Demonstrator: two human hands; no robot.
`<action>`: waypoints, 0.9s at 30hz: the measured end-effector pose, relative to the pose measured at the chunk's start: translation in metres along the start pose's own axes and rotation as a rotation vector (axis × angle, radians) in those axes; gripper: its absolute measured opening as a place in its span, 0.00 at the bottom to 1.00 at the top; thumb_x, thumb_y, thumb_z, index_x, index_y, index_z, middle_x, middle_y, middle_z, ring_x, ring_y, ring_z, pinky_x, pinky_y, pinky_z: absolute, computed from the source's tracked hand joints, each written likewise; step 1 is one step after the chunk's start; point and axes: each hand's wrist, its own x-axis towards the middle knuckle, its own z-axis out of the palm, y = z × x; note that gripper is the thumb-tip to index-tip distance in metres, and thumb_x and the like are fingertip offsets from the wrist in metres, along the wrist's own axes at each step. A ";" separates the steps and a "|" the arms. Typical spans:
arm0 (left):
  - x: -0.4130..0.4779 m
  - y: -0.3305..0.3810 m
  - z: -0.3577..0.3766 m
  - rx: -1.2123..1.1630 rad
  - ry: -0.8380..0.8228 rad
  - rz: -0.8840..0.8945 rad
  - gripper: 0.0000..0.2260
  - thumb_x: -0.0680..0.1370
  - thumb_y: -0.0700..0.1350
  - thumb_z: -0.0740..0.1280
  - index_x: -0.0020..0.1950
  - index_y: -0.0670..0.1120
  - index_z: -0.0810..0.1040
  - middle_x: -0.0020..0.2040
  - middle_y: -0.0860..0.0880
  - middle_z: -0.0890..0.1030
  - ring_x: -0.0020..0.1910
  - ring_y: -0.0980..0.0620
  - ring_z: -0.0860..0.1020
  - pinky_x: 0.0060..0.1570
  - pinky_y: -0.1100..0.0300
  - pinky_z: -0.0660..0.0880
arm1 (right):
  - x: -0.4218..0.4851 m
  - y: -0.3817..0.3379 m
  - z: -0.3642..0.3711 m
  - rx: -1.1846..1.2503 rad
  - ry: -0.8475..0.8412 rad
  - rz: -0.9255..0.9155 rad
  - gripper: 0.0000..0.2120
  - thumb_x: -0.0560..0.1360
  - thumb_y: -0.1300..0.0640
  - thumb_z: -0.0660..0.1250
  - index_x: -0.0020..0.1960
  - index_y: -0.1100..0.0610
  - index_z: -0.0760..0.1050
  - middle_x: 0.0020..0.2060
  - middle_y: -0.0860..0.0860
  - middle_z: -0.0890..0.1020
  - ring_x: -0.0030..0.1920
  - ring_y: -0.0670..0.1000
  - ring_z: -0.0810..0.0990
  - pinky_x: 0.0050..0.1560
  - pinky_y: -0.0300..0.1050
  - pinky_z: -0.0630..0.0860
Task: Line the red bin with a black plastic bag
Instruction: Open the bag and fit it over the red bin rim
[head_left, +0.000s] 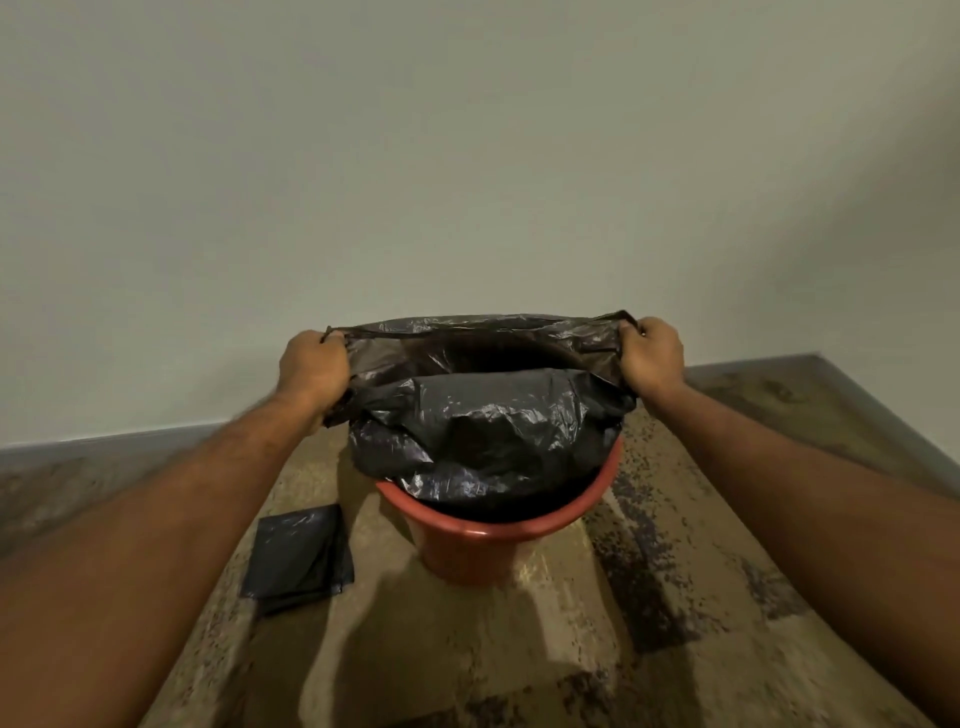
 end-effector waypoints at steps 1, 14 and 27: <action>0.002 -0.002 0.001 0.004 -0.007 -0.010 0.15 0.82 0.47 0.57 0.50 0.38 0.78 0.48 0.40 0.78 0.45 0.41 0.75 0.43 0.53 0.68 | 0.001 0.001 0.001 -0.031 -0.008 -0.005 0.13 0.82 0.52 0.59 0.49 0.61 0.77 0.42 0.57 0.80 0.44 0.60 0.80 0.45 0.55 0.77; 0.039 0.000 0.025 0.017 -0.150 -0.139 0.17 0.80 0.51 0.63 0.51 0.37 0.79 0.48 0.39 0.80 0.43 0.41 0.79 0.37 0.55 0.73 | 0.034 0.018 0.029 -0.179 -0.184 0.088 0.17 0.78 0.50 0.66 0.38 0.62 0.77 0.38 0.57 0.79 0.36 0.56 0.75 0.33 0.44 0.65; 0.062 -0.009 0.035 -0.176 -0.190 -0.383 0.14 0.82 0.41 0.59 0.36 0.46 0.72 0.23 0.49 0.76 0.12 0.56 0.70 0.17 0.70 0.64 | 0.060 0.015 0.064 -0.271 -0.412 0.267 0.13 0.80 0.61 0.61 0.59 0.66 0.79 0.51 0.59 0.81 0.50 0.55 0.79 0.49 0.44 0.74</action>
